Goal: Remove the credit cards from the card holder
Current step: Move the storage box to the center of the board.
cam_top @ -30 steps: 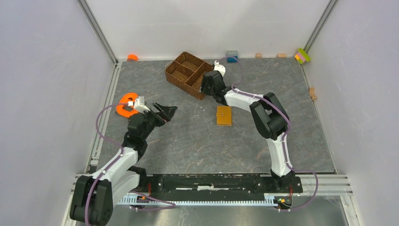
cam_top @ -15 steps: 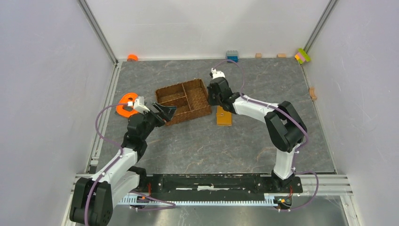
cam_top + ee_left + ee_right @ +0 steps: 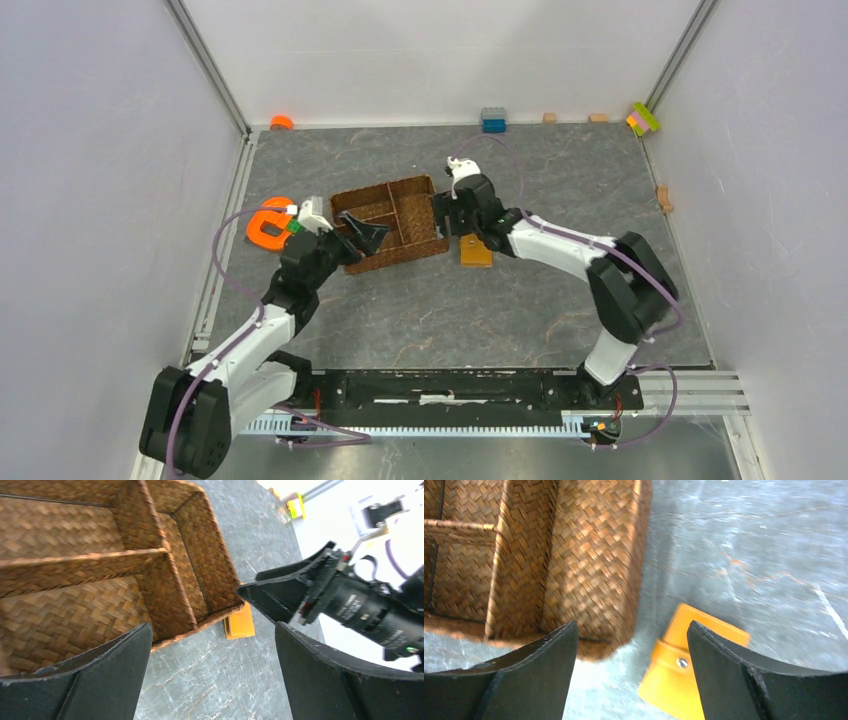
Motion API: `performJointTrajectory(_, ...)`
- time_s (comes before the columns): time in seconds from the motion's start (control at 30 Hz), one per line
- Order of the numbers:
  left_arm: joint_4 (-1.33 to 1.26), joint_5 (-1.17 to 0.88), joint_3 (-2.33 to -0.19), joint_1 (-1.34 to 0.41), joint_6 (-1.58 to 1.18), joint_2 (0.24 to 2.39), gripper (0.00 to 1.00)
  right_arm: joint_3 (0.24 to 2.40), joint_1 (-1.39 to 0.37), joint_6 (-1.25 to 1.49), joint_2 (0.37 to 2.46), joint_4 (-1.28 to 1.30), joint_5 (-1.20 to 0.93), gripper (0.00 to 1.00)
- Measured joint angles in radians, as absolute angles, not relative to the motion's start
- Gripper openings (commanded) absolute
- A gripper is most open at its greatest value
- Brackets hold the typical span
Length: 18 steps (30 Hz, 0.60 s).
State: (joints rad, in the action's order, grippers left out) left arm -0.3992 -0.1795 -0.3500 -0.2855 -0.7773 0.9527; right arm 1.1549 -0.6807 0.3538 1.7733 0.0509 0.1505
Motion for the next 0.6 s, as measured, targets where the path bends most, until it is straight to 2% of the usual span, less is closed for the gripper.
performJointTrajectory(0.07,-0.391,-0.162,-0.371,-0.337,-0.749,0.964,0.98,1.090,-0.681,0.329,1.686,0.043,0.189,0.93)
performJointTrajectory(0.23,-0.353,-0.139,-0.443,-0.466,-0.669,1.021,0.98,0.890,-0.681,0.288,1.405,0.014,0.302,0.93)
performJointTrajectory(0.43,-0.336,-0.186,-0.571,-0.607,-0.549,1.194,0.93,0.718,-0.678,0.286,1.323,0.003,0.417,0.92)
performJointTrajectory(0.6,-0.281,-0.221,-0.678,-0.701,-0.462,1.341,0.94,0.642,-0.627,0.291,1.335,0.012,0.401,0.90)
